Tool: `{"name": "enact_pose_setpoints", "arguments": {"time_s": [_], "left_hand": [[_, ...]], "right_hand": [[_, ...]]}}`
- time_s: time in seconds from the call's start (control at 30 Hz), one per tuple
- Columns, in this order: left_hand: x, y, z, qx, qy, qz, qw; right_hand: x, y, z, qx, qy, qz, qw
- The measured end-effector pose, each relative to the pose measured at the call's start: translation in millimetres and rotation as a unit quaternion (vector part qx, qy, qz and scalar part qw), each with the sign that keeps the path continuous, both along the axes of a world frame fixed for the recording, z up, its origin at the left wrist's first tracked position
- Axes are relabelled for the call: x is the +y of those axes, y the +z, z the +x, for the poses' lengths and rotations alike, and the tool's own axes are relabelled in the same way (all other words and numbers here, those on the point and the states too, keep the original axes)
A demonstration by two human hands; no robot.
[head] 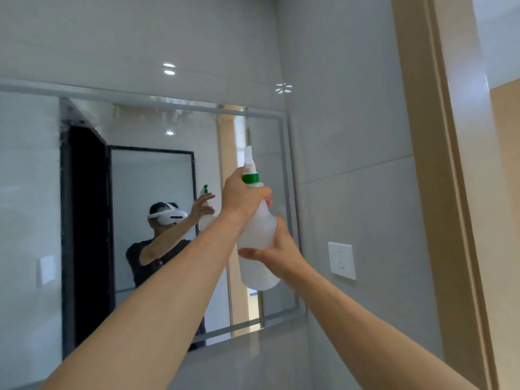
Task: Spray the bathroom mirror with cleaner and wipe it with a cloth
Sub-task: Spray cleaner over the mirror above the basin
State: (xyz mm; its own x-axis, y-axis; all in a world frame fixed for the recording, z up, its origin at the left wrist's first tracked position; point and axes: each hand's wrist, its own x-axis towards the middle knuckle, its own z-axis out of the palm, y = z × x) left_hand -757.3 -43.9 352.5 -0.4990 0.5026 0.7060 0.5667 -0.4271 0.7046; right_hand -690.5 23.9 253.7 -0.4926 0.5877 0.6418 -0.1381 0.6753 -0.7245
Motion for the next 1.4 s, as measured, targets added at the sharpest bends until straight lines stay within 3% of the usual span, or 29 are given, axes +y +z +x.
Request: {"name": "enact_pose_setpoints", "arguments": {"time_s": [0.27,0.67,1.03,1.4], "left_hand": [[-81,-13,-69,-0.022,0.106,0.028,0.994],[-229,-61,-151,-0.099,0.265,0.073,0.956],[-292,-90,-166,-0.119,0.356,0.033,0.926],[-267,-113,-170,-0.094,0.318,0.019,0.943]], "right_hand": [[-66,-5,-79,-0.028,0.120,0.001,0.992],[-193,-39,-182,-0.088,0.304,0.025,0.948],[-253,-73,-213,-0.119,0.344,0.018,0.931],[-233,-94,-208,-0.122,0.308,0.000,0.943]]}}
